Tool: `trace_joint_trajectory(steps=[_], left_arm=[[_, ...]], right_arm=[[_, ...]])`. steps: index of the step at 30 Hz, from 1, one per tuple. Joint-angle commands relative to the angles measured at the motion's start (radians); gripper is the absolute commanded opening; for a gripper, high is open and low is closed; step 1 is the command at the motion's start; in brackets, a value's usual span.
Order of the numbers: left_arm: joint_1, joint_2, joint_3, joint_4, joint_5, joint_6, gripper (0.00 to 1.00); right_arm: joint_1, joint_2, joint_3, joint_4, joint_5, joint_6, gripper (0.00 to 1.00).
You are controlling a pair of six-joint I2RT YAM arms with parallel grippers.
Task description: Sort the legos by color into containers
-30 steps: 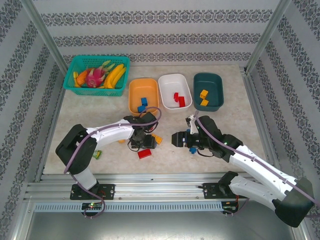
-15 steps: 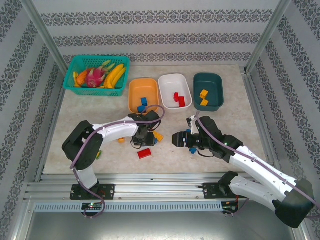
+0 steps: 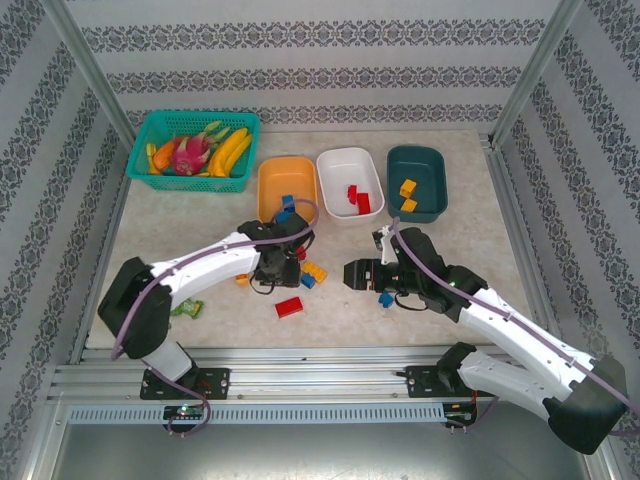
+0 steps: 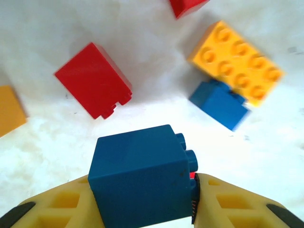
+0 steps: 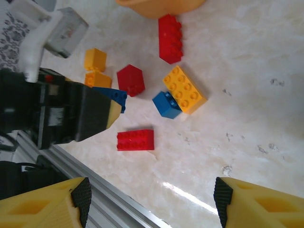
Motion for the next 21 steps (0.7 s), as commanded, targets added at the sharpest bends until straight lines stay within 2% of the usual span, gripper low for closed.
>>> trace_joint_trajectory(steps=[1,5,9,14,17,21], left_arm=[[0.029,-0.057,0.128,-0.137,-0.007,-0.003,0.40],[0.143,-0.010,0.281,-0.166,0.061,0.043,0.40],[0.224,0.109,0.434,-0.151,0.105,0.080,0.40],[0.282,0.303,0.604,-0.128,0.152,0.094,0.39],[0.292,0.421,0.700,-0.125,0.159,0.099,0.39],[0.305,0.550,0.797,-0.117,0.184,0.079,0.39]], right_arm=[[-0.009,0.011,0.079,-0.001,0.022,0.002,0.71],[-0.019,0.046,0.145,0.022,0.069,0.025,0.70],[-0.044,0.114,0.209,0.077,0.080,0.052,0.72],[-0.079,0.216,0.289,0.097,0.097,0.082,0.74],[-0.106,0.264,0.321,0.105,0.100,0.115,0.78],[-0.125,0.309,0.374,0.092,0.088,0.115,0.78]])
